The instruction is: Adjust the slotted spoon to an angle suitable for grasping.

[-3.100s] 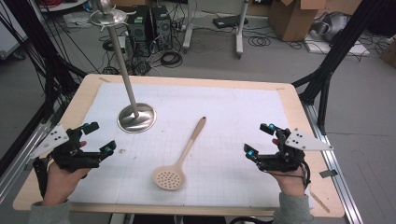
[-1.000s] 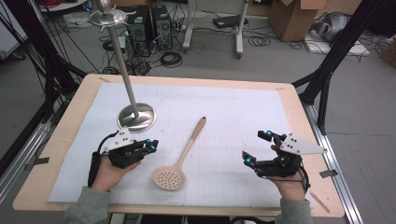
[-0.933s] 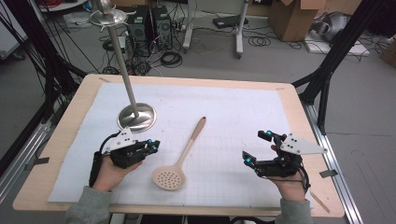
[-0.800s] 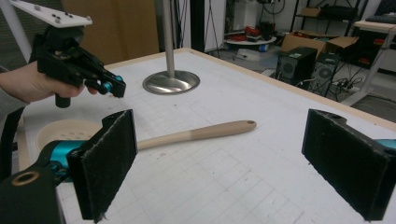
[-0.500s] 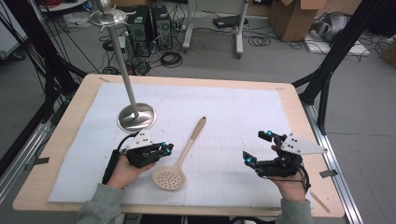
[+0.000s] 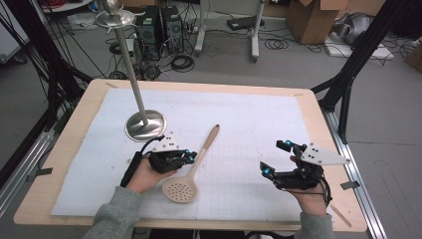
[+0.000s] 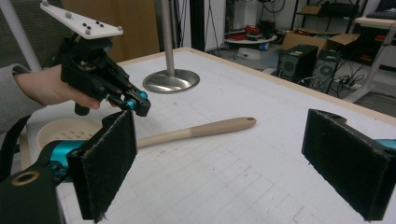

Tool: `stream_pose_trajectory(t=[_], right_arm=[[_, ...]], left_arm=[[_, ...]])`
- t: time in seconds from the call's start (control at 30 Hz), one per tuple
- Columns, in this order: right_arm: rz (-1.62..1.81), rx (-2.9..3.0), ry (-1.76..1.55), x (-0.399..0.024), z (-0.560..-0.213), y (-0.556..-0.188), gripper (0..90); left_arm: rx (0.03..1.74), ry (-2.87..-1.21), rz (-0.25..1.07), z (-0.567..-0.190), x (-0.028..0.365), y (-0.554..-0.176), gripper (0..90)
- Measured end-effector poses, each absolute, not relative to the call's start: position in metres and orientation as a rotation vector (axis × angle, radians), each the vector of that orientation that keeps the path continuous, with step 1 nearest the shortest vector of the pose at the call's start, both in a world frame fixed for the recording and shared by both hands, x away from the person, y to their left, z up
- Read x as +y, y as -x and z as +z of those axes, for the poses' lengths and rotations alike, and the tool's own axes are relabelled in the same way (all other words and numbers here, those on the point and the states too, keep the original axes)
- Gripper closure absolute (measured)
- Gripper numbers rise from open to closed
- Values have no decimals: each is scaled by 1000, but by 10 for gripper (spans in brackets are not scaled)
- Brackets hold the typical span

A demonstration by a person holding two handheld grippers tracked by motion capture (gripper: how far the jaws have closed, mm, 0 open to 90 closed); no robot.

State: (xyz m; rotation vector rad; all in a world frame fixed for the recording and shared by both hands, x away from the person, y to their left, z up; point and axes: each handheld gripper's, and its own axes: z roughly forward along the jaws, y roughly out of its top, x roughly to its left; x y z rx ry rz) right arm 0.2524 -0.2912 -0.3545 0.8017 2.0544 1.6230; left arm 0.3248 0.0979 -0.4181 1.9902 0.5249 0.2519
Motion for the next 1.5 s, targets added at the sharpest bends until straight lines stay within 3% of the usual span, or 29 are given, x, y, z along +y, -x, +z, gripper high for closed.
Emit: stream_pose_trajectory(t=[1.5], right_arm=[[1631,2042,-816,-297,-357,-251,94]], left_arm=[[454,-2229,186,-444,69,-331,897]])
